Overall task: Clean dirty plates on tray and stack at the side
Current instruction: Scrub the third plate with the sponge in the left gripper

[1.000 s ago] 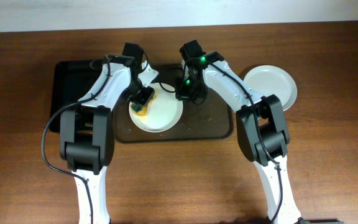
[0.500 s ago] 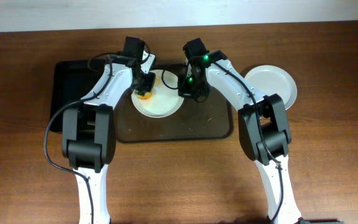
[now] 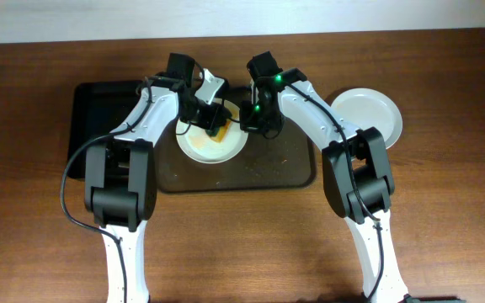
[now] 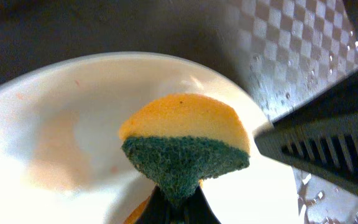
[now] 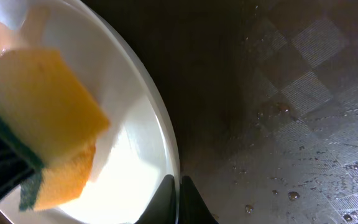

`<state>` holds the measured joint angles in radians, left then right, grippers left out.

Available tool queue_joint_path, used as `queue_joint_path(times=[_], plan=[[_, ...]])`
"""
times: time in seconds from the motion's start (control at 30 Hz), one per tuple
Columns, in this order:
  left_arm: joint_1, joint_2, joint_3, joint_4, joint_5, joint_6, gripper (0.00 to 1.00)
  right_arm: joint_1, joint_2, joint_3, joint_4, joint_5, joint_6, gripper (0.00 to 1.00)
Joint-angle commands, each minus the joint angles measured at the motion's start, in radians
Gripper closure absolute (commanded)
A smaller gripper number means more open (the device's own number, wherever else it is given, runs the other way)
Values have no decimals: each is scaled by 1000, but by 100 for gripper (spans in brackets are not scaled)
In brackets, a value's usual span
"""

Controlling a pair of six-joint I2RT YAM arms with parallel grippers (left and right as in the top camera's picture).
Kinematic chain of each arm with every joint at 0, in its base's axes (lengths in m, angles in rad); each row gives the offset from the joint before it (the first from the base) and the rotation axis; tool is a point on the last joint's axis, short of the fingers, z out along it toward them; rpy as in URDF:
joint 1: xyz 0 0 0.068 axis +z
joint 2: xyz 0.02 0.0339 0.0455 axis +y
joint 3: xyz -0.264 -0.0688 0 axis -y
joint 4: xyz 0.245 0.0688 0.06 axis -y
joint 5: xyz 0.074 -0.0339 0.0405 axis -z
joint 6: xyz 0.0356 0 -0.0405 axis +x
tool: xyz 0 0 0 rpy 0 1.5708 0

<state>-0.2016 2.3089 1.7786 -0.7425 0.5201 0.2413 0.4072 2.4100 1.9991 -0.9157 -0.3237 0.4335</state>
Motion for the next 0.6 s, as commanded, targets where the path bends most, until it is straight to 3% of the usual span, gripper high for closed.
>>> queue_joint_path(times=[0.0,0.07,0.13,0.3,0.37,0.4,0.47,0.57], plan=[[6,16,3,-80,-73,26,100,5,16,2,-3,2,-11,96],[6,16,3,-128,-229,-2,100,5,16,2,-3,2,-11,96],[6,16,3,-130,-481,-169,100,5,16,2,-3,2,-11,96],[0,16,3,-89,-803,-455,100,5,16,2,-3,2,-11,96],[-1,16,3,-18,-797,-500,100,5,16,2,-3,2,-11,96],[-1,16,3,-9,-714,-501,100,5,16,2,-4,-3,-11,96],[4,16,3,-26,-536,-412,100,3,19,2,-3,-49,-10,96],[15,16,3,-51,-393,-325,100,-10,49,1,0,-127,39,96]])
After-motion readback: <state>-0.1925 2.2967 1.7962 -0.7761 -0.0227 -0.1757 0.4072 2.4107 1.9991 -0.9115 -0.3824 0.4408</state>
